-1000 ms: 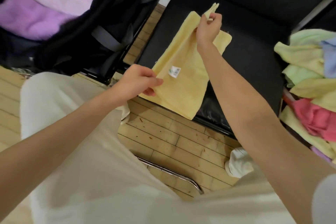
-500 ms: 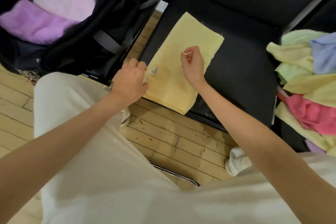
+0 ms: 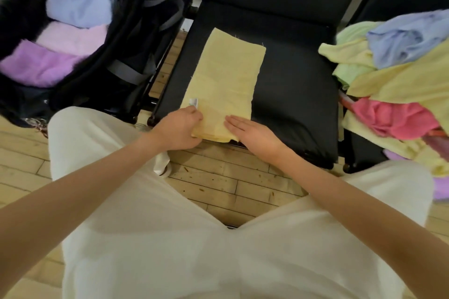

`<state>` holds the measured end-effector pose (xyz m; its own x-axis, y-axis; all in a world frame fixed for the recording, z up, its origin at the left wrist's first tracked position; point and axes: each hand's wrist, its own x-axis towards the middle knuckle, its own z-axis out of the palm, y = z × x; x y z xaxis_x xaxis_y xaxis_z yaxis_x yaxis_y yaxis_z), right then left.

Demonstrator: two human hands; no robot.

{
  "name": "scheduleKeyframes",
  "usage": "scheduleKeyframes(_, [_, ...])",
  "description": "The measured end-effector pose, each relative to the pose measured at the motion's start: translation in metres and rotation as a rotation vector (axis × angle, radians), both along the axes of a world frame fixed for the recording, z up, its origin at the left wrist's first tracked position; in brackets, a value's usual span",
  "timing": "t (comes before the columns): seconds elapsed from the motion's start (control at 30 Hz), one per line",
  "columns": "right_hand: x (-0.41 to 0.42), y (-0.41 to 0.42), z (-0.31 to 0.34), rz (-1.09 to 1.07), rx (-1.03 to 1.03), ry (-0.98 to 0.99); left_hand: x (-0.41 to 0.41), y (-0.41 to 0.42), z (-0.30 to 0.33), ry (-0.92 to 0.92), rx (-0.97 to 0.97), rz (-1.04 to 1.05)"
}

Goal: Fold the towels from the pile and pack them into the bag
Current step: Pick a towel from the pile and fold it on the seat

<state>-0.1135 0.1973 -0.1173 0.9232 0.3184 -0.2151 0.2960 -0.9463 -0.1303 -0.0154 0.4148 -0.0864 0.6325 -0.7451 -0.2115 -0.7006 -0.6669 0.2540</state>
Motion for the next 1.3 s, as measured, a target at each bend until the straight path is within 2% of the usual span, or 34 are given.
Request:
scheduleKeyframes(0.17, [-0.004, -0.014, 0.008, -0.241, 0.378, -0.078, -0.013, -0.022, -0.005, -0.218, 0.096, -0.021])
scheduleKeyframes(0.37, [-0.015, -0.028, 0.019, -0.404, 0.571, 0.001, -0.017, -0.037, 0.0, -0.295, 0.102, -0.018])
scheduleKeyframes(0.43, [-0.019, -0.034, 0.023, -0.452, 0.572, 0.024, -0.012, -0.038, 0.007, -0.211, 0.049, -0.018])
scheduleKeyframes(0.57, [-0.026, -0.046, 0.026, -0.62, 0.634, -0.07, 0.006, -0.037, 0.031, 0.269, -0.078, -0.021])
scheduleKeyframes(0.63, [-0.026, -0.046, 0.027, -0.708, 0.684, -0.155, 0.012, -0.04, 0.042, 0.446, -0.173, 0.025])
scheduleKeyframes(0.73, [-0.018, -0.043, 0.032, -0.806, 0.713, -0.257, 0.021, -0.053, 0.047, 0.572, -0.426, 0.255])
scheduleKeyframes(0.83, [0.001, -0.046, 0.03, -0.915, 0.651, -0.338, 0.029, -0.076, 0.036, 0.612, -0.688, 0.565])
scheduleKeyframes(0.9, [0.017, -0.049, 0.024, -0.99, 0.542, -0.318, 0.033, -0.093, 0.022, 0.575, -0.751, 0.722])
scheduleKeyframes(0.97, [0.03, -0.051, 0.016, -1.048, 0.421, -0.262, 0.037, -0.107, 0.006, 0.439, -0.68, 0.748])
scheduleKeyframes(1.17, [0.042, -0.05, -0.004, -1.075, 0.162, -0.161, 0.042, -0.122, -0.031, -0.087, -0.255, 0.45])
scheduleKeyframes(1.3, [0.051, -0.053, -0.008, -1.125, 0.098, -0.069, 0.042, -0.121, -0.041, -0.135, -0.128, 0.441])
